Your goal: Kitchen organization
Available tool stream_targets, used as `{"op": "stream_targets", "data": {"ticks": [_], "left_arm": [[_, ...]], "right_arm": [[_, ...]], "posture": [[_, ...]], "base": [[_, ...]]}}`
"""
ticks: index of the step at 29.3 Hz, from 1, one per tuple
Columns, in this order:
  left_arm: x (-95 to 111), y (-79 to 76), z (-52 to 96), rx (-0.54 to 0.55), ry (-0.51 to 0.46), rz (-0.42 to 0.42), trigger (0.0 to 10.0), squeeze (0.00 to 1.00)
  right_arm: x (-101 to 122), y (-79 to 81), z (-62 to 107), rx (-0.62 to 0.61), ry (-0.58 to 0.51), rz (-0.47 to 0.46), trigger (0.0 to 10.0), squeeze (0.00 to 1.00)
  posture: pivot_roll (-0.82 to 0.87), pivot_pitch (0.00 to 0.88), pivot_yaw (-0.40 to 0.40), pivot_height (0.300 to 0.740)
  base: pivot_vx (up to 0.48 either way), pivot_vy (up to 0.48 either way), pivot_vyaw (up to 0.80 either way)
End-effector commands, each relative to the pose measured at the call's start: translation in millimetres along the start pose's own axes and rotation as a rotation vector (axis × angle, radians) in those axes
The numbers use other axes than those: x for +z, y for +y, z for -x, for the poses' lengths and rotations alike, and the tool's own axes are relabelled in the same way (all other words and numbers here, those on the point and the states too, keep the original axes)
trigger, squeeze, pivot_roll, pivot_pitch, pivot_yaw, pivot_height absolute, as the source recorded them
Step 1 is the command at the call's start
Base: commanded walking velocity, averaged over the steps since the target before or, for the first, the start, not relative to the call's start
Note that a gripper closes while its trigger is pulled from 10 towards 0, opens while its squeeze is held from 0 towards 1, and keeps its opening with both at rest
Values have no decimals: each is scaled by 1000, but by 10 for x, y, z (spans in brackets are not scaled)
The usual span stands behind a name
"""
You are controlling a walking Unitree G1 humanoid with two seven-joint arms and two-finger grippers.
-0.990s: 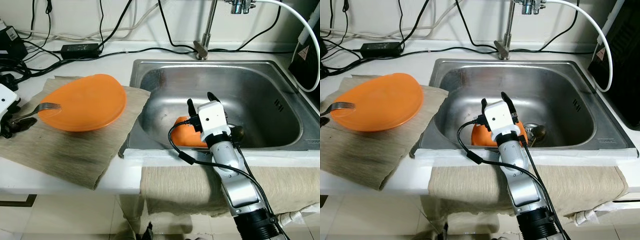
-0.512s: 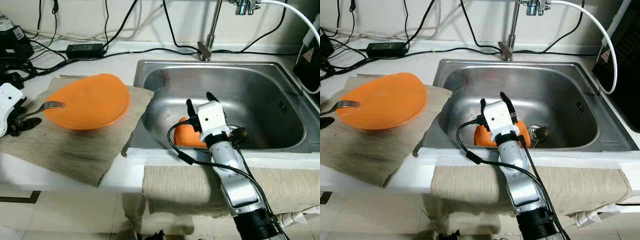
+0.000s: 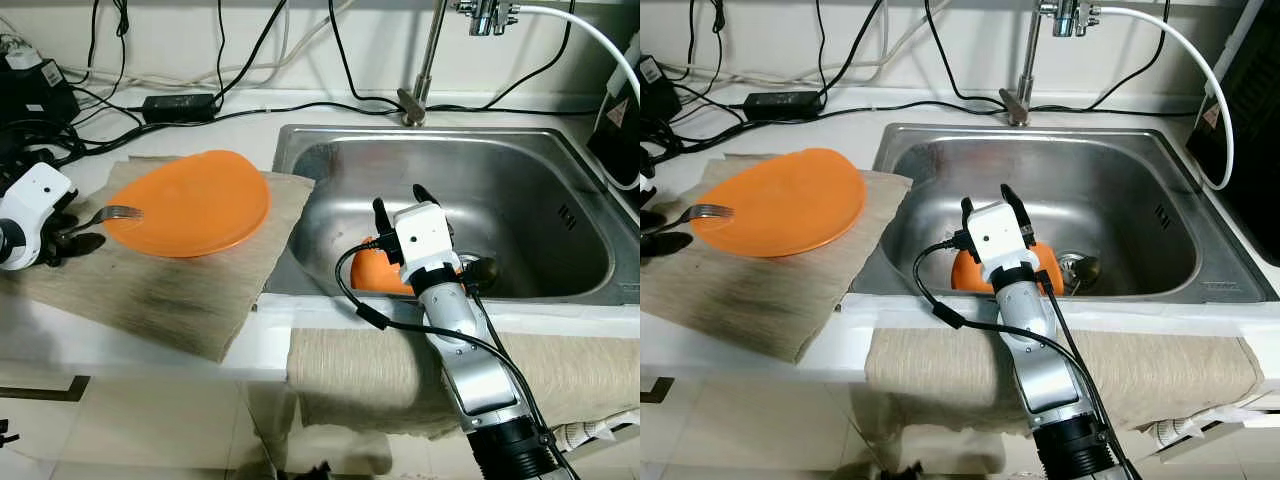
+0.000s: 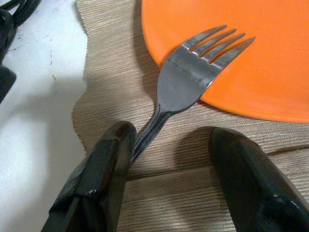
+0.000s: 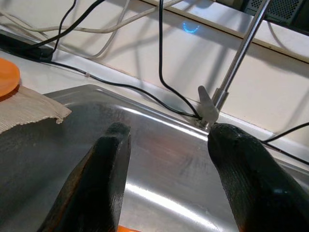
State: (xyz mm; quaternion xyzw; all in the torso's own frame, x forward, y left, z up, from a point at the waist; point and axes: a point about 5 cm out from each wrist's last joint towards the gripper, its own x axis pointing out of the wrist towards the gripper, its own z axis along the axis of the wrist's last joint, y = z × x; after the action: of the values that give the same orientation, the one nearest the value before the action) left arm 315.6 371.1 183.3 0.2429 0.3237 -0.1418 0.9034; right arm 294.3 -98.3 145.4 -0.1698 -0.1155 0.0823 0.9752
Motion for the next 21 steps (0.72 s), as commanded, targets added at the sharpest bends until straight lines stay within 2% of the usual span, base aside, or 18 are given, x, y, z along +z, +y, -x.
{"op": "stream_targets", "data": {"ticks": [1,2,7,17,21], "left_arm": [[-262,-200,-143,-111,146,2,10000,0],[-281,-211,-149,-116,158,-2,0,0],[-345,-231,-155,-128,188,-10,0,0],[-450,-155,-66,-97,221,-33,0,0],[-399,-54,-8,-17,193,-83,0,0]], "right_arm": [[20,-19,-15,-5,-8,-2,10000,0],[19,-23,-11,-7,-6,-2,10000,0],[12,-35,11,-15,-2,0,10000,0],[0,-33,15,-15,5,-2,10000,0],[2,-32,14,-11,5,-3,10000,0]], "posture": [[138,22,37,740],[136,22,38,740],[129,24,42,740],[135,29,40,740],[137,33,35,740]], "base": [[0,0,0],[0,0,0],[0,0,0],[0,0,0],[0,0,0]]}}
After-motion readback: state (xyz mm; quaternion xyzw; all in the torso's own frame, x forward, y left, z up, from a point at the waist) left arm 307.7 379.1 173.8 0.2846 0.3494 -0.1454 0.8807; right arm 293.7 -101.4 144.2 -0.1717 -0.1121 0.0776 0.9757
